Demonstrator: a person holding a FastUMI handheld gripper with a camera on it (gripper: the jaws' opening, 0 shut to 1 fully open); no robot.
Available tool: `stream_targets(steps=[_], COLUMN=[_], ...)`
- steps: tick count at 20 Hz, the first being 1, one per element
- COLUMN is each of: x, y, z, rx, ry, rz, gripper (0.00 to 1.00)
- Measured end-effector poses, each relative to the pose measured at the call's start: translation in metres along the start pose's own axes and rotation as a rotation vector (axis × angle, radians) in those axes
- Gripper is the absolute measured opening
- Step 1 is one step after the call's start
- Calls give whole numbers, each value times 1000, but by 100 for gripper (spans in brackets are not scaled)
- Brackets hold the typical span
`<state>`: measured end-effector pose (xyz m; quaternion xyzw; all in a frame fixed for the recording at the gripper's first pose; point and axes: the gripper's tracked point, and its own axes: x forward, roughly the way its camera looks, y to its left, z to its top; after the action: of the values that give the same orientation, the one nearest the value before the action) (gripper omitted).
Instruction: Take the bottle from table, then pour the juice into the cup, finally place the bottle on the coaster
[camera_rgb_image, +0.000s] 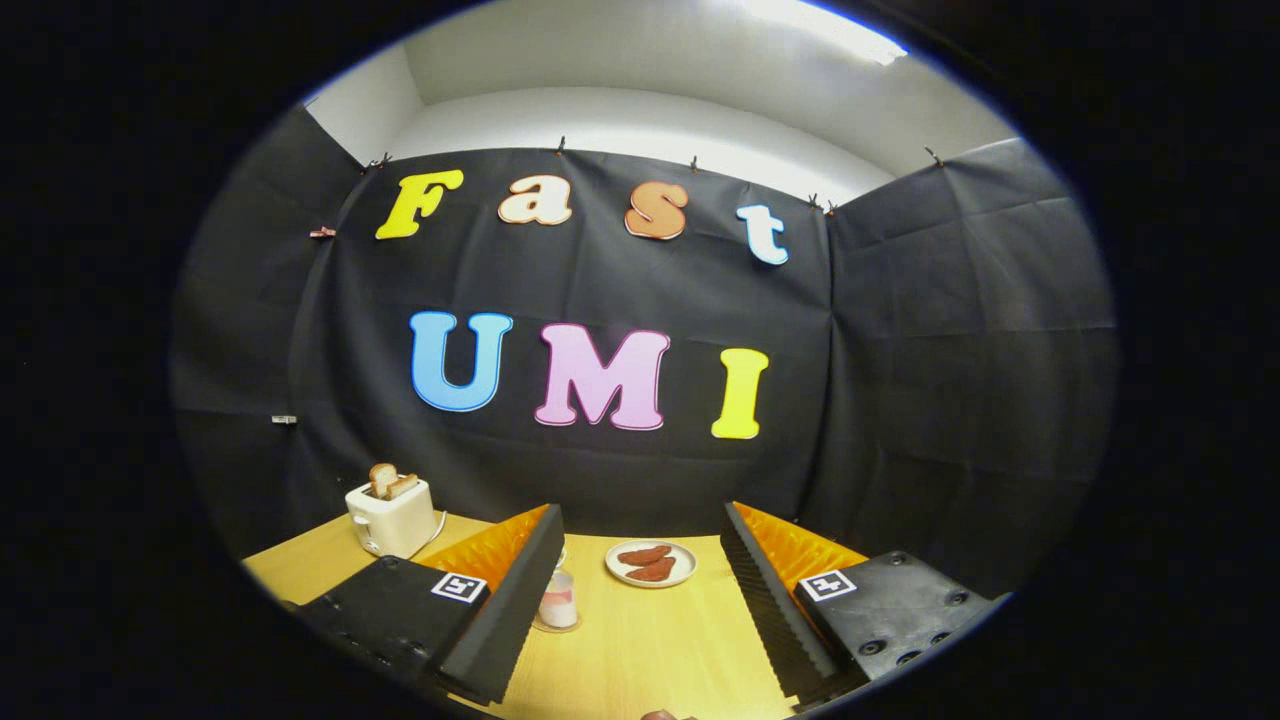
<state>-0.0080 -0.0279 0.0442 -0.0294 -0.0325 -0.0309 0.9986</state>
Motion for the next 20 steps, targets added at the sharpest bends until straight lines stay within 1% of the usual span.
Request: stream_targets(steps=[4, 6, 9, 13, 20], x=[-39, -50, -54, -58, -60], y=[-26, -38, -48, -53, -41], z=[17, 18, 19, 17, 26], rx=[34, 55, 83, 45, 45], ry=[0, 3, 1, 10, -19], rz=[-65, -93, -103, -81, -18], gripper=[97, 97, 97, 97, 97])
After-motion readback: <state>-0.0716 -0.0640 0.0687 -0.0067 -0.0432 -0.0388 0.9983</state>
